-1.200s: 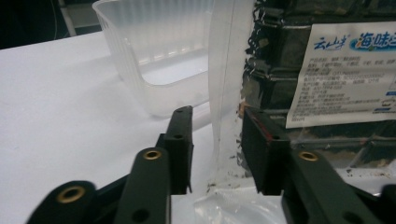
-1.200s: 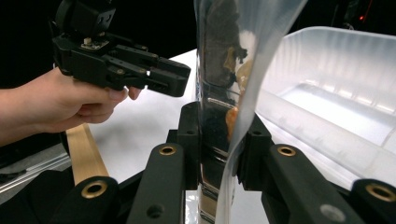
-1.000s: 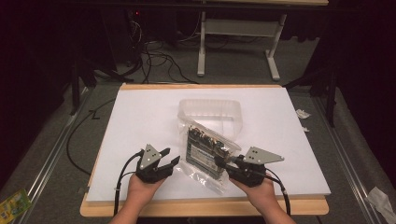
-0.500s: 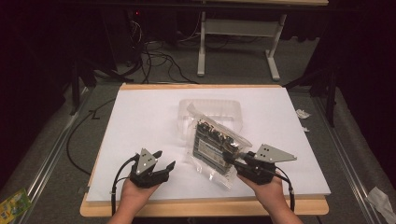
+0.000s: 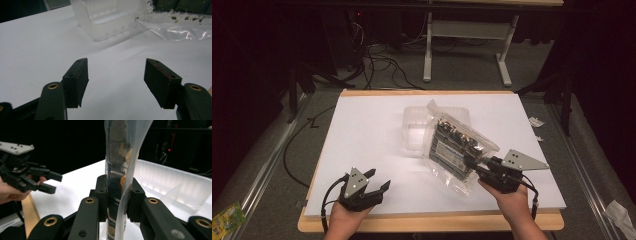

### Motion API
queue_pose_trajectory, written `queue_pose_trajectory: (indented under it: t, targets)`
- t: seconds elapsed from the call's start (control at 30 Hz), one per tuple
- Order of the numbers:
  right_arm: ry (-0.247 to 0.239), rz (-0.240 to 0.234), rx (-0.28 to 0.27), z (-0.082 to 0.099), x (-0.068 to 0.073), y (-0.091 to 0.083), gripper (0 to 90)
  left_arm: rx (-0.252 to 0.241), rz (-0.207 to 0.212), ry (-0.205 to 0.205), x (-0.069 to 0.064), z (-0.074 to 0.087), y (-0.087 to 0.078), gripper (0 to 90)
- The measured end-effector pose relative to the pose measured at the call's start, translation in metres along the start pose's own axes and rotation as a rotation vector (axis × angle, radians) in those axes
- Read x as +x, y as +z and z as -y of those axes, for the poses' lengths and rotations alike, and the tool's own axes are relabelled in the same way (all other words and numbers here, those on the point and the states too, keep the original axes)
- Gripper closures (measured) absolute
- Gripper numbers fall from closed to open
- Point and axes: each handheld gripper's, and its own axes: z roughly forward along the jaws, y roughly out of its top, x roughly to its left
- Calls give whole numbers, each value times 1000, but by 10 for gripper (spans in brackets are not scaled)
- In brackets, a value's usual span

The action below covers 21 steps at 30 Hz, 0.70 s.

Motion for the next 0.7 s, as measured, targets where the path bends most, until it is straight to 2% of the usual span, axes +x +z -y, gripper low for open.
queue_pose_trajectory:
  t: [0.2, 0.33, 0.5, 0.7]
  targets:
    - [1, 36, -38, -8, -11, -13, 759, -2, 15, -11, 7, 1, 2, 325]
    - [7, 65, -72, -16, -18, -25, 759, 22, 26, 1, 6, 1, 6, 320]
    - [-1, 81, -95, -27, -24, -27, 759, 20, 34, 20, 3, 1, 7, 321]
    - [17, 98, -112, -39, -31, -21, 759, 16, 37, 15, 3, 1, 6, 322]
